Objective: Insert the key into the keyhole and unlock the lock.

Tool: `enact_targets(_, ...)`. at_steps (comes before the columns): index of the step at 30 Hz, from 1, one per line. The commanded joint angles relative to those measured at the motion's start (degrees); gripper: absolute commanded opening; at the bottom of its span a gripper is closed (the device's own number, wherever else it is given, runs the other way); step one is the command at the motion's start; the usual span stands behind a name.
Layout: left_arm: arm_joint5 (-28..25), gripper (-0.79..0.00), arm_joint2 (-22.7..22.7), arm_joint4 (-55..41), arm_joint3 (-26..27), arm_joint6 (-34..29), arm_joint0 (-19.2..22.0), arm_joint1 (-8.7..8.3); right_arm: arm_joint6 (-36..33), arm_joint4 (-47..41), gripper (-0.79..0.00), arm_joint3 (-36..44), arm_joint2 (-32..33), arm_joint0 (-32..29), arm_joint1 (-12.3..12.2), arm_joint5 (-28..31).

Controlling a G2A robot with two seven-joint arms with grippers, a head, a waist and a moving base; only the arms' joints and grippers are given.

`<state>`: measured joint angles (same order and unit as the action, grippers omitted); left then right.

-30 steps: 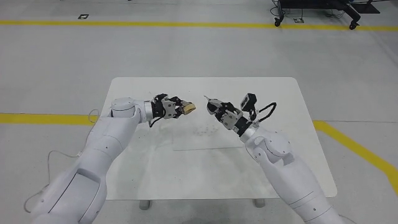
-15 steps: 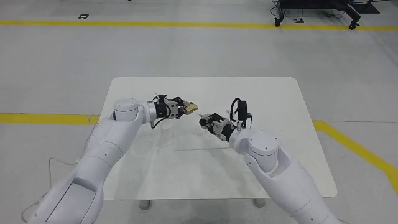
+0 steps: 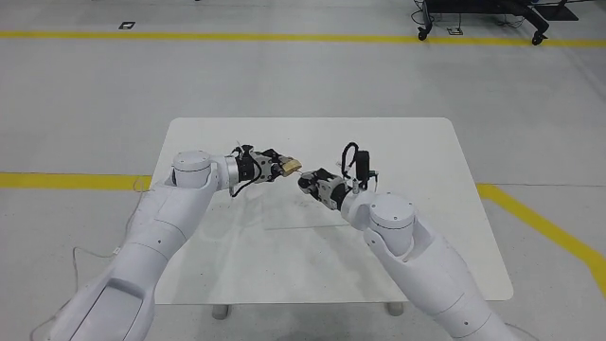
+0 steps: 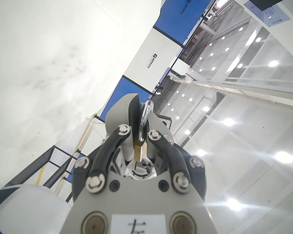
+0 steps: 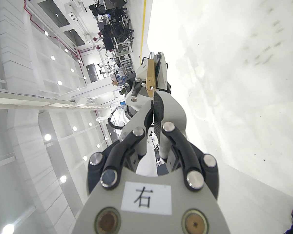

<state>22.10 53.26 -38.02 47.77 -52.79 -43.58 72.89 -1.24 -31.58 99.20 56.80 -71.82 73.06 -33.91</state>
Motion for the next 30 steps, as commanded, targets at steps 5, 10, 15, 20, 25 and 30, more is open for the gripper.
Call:
enact_targets(5,0.5,-0.785,0.3,0.5,0.7,0.0,-0.4,-0.12,0.6,-0.5,-0.785,-0.9,-0.3,0.8,0.5,0.3)
enact_targets(10,0.8,-0.785,0.5,0.7,1.1,0.3,-0.6,-0.09,1.0,-0.2,-0.785,-1.0,-0.2,0.9,0.7,0.0)
enact_targets(15,0.8,-0.785,0.6,1.0,1.4,0.6,-0.7,-0.08,4.5,1.1,-0.785,-0.5,-0.5,0.6,1.1,-0.1)
enact_targets(20,0.7,-0.785,0.6,1.8,2.1,1.9,-1.0,-0.03,9.6,2.6,-0.785,-0.8,-1.4,0.8,1.8,-0.3)
enact_targets(25,0.7,-0.785,0.7,2.6,2.8,3.1,-1.3,-0.03,11.0,3.0,-0.785,-1.1,-2.4,1.2,2.4,-0.9)
enact_targets(30,0.8,-0.785,0.8,3.2,3.5,3.9,-1.7,-0.06,11.9,3.2,-0.785,-1.4,-3.0,1.3,2.9,-1.2)
